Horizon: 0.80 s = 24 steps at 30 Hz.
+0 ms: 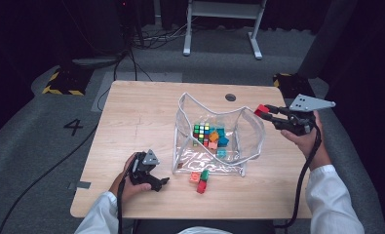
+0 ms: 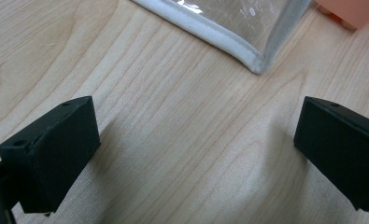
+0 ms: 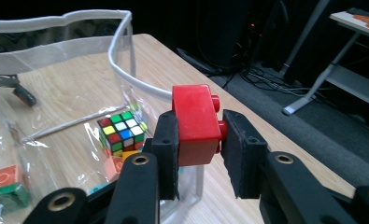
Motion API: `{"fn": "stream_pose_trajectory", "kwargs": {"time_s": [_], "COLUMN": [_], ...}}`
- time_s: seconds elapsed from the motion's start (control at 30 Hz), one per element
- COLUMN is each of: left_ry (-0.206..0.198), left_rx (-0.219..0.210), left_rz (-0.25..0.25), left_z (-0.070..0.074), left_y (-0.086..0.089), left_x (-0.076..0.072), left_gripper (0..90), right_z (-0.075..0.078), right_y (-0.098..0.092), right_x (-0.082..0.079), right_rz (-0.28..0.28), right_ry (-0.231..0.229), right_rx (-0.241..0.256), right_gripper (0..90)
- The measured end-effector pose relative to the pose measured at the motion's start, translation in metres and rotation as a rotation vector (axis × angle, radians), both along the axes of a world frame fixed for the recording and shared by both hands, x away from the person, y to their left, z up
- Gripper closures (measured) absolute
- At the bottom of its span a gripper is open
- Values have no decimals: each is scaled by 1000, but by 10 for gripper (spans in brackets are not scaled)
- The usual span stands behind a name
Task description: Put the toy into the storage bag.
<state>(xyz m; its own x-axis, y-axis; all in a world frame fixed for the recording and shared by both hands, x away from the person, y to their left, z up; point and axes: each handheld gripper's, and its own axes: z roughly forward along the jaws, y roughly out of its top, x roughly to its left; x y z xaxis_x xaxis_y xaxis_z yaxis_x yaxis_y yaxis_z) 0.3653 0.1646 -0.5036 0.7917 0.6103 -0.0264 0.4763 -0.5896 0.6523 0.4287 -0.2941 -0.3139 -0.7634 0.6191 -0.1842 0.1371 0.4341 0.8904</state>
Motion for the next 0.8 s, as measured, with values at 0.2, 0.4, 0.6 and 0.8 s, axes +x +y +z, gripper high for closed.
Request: {"fn": "stream_pose_trajectory", "kwargs": {"time_s": [0.2, 0.4, 0.6, 0.8], "left_ry": [-1, -1, 0, -1], "left_rx": [-1, -1, 0, -1], "left_rz": [0, 0, 0, 0], "left_z": [0, 0, 0, 0], "left_y": [0, 0, 0, 0], "left_x": [0, 0, 0, 0], "left_gripper": [3, 3, 3, 3], "right_z": [0, -3, -13, -22], "right_y": [23, 50, 75, 96], "right_x": [0, 1, 6, 11], "right_rz": [55, 136, 207, 262], "right_ry": [4, -3, 59, 115], "right_rx": [-21, -85, -199, -317], "right_gripper": [680, 680, 680, 679]}}
